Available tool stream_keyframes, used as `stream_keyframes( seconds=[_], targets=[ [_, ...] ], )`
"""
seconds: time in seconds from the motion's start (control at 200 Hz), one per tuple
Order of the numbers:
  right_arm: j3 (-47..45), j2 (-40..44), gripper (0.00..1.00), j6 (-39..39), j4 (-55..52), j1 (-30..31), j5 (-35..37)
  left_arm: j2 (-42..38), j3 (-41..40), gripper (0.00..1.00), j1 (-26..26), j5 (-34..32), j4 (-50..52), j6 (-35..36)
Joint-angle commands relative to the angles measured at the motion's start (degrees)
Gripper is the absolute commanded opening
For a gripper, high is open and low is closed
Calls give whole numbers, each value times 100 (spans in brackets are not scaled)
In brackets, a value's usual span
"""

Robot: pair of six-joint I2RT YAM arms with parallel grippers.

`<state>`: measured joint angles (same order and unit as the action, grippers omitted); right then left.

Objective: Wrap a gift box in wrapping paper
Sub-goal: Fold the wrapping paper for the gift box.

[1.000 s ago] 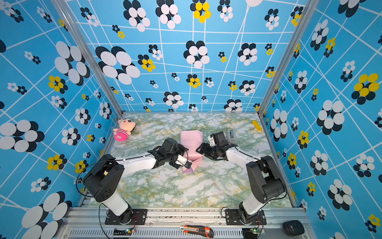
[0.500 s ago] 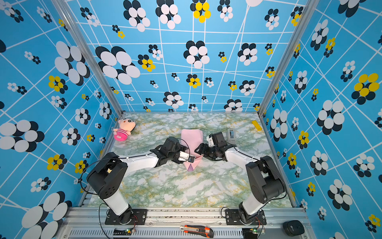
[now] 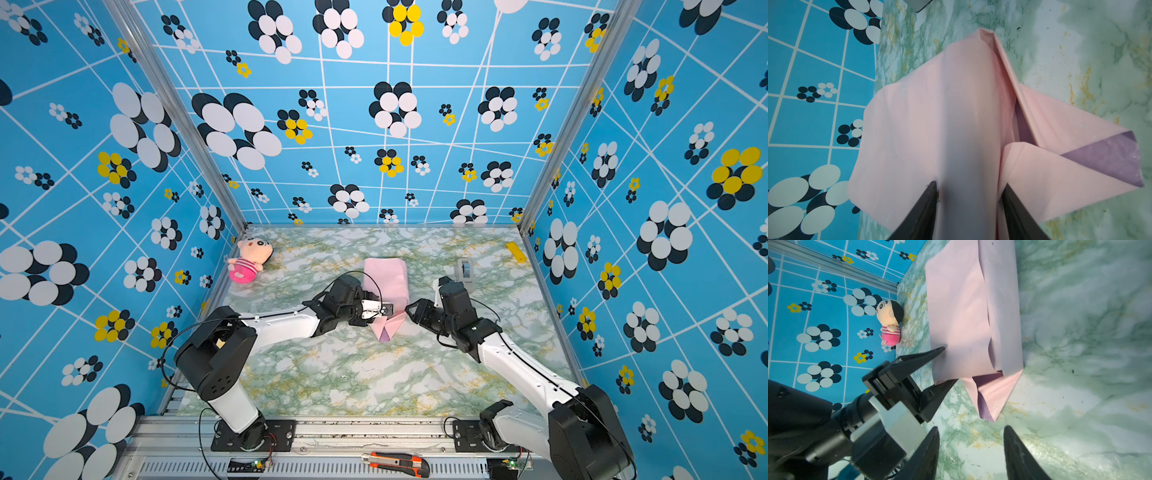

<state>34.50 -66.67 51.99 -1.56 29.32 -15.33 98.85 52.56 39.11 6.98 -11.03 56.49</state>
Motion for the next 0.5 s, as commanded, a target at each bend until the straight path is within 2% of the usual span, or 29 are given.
stream_keyframes(
  seconds=[0.0, 0.11, 0.215, 0.245, 0.29, 0.36, 0.405, 0.495],
  targets=[
    [-403, -148, 48, 972, 683, 446, 245, 211, -66, 47, 26, -121, 386, -623],
    [-542, -527, 45, 1470, 1361, 897, 421, 266, -44, 46, 22, -134, 417, -713],
    [-685, -1046, 44, 1901, 2272, 1064, 479, 300, -45, 46, 22, -146, 400, -795],
    [-676, -1154, 46, 1913, 2413, 1078, 506, 302, -44, 46, 26, -137, 385, -825],
    [-575, -1256, 55, 1796, 2318, 1122, 620, 310, -36, 46, 24, -136, 394, -838],
    [-356, -1295, 56, 1434, 1790, 1225, 1020, 319, 12, 46, 25, -126, 416, -882],
    [-431, -1328, 55, 1359, 1904, 1242, 1216, 335, 56, 46, 12, -112, 463, -918],
    [-665, -1498, 47, 1457, 2652, 1234, 1481, 353, 101, 45, 17, -81, 520, -925]
  ],
)
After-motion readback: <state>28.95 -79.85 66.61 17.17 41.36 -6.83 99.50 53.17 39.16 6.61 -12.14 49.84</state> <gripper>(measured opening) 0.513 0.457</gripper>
